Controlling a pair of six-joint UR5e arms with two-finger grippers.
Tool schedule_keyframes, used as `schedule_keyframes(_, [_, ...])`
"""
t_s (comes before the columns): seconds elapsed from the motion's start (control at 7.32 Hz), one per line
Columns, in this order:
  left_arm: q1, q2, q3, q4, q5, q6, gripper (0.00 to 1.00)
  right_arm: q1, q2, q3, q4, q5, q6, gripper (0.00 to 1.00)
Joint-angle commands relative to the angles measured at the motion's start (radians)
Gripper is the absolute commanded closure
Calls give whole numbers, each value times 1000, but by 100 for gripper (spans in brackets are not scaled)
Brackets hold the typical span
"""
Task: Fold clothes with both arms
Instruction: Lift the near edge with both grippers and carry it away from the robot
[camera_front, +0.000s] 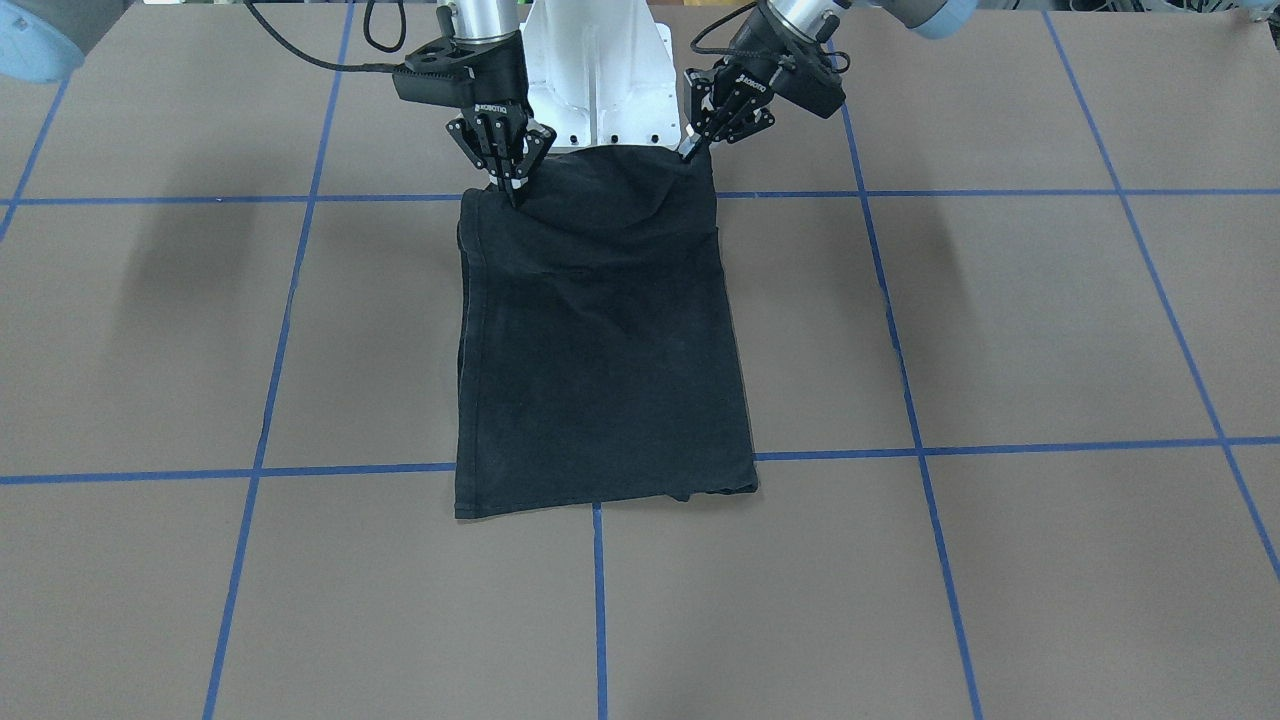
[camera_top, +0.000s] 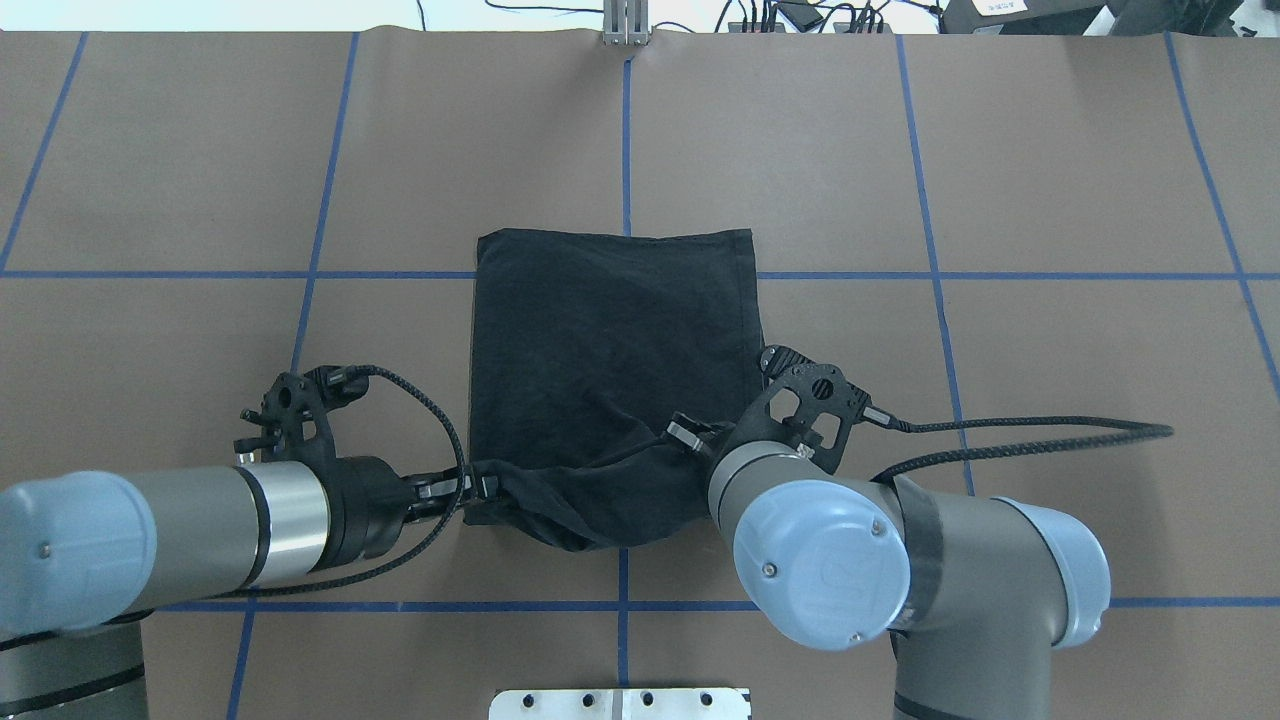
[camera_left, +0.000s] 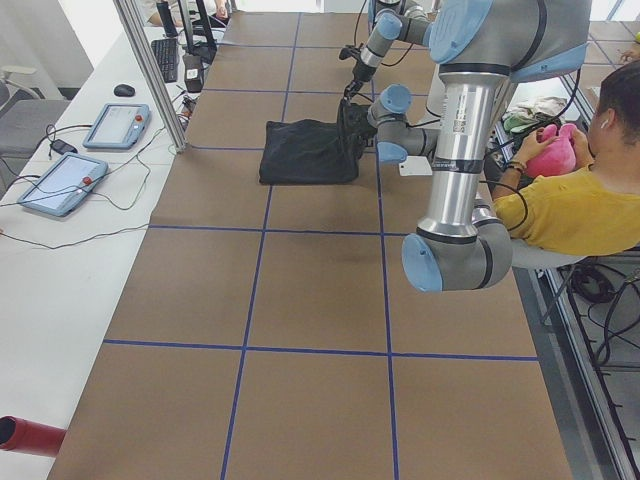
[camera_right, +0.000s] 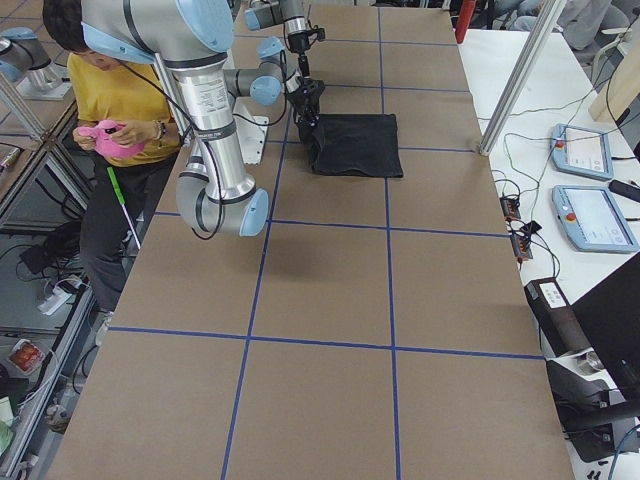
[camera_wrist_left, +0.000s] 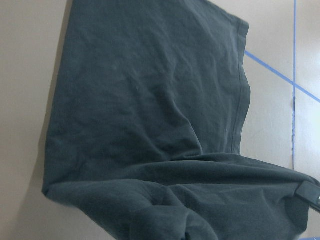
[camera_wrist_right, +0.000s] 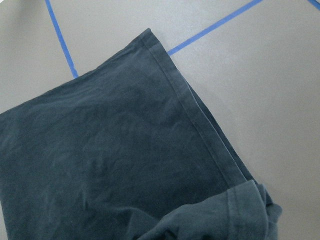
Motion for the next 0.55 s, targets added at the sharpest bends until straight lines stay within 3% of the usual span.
schedule_keyframes(0.0, [-114, -108, 88, 52, -62, 54, 100, 53, 48, -66, 1, 17, -32, 100])
schedule_keyframes(0.41, [-273, -215, 255, 52, -120, 162, 100, 114, 129, -192, 2, 40, -52, 100])
